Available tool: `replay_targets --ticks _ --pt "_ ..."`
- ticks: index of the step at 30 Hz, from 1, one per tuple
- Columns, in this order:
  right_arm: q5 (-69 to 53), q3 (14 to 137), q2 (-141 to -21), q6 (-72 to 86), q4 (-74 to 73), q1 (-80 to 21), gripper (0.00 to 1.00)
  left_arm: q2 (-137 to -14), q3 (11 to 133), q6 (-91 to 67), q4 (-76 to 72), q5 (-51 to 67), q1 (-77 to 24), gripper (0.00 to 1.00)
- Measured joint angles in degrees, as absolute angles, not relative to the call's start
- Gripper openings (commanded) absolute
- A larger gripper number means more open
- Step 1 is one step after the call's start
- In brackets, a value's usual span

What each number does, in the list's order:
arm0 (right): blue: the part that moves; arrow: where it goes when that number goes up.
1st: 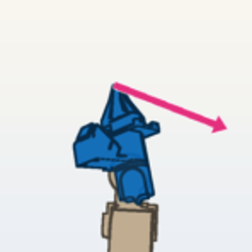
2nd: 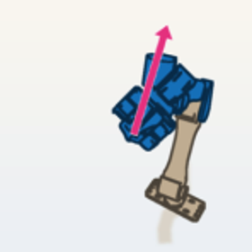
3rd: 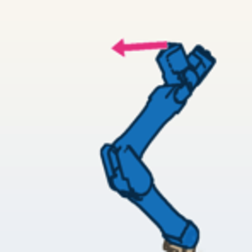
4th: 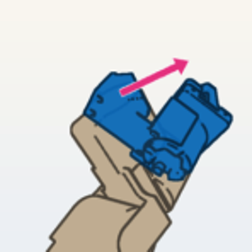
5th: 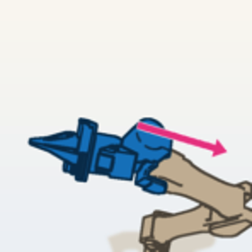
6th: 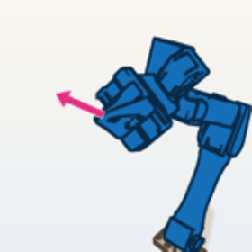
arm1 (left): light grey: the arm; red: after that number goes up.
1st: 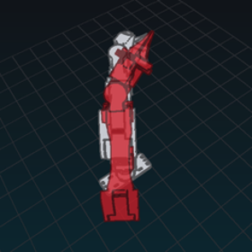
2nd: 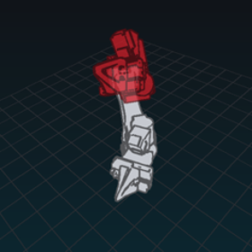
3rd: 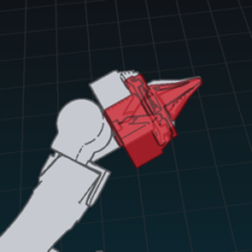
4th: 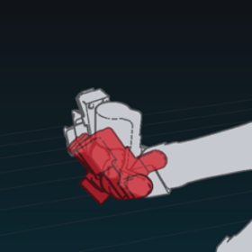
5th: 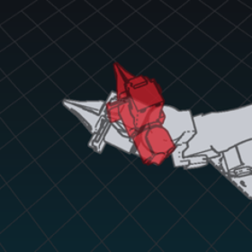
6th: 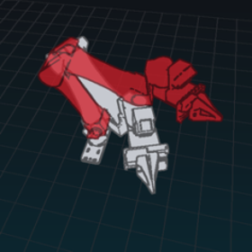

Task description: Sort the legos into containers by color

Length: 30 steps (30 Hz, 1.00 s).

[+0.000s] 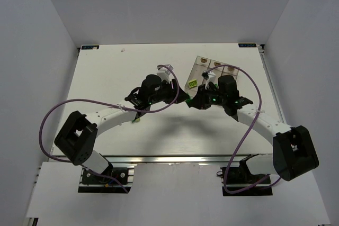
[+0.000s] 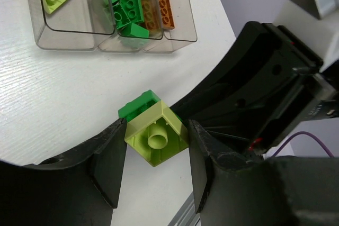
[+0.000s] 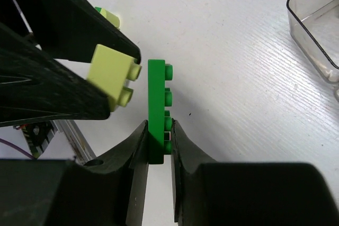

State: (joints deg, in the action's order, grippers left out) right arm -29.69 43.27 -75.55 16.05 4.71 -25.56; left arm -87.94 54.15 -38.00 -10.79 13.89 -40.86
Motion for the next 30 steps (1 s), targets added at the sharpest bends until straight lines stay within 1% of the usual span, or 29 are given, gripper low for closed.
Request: replay_targets --ticks 6,9,11,13,16,24,30 --pt "-29.52 43.27 -75.53 15.25 4.62 -24.47 0.05 -86.19 54.15 -37.89 -10.83 13.56 -41.10 0.00" --pt "-29.15 43.27 -75.40 14.68 4.62 -23.75 0.04 -85.54 54.15 -37.78 -10.76 13.21 -41.10 0.00" --pt "-28.51 43.27 -75.20 14.24 4.58 -23.29 0.00 -84.99 54.15 -37.47 -10.68 12.91 -41.10 0.00" --pt "-27.44 43.27 -74.83 12.78 4.47 -23.03 0.00 -84.18 54.15 -36.99 -10.39 12.43 -41.10 0.00" --pt "-23.55 43.27 -74.17 9.52 4.51 -22.87 0.00 -82.28 54.15 -35.59 -9.15 10.98 -41.10 0.00" --pt "-8.43 43.27 -74.15 1.83 4.93 -22.83 0.00 -76.79 55.20 -31.18 -5.91 6.70 -41.10 0.00" --pt "1.69 43.51 -78.59 -2.87 7.44 -22.57 0.06 -76.40 55.55 -29.02 -4.23 5.15 -41.10 0.00"
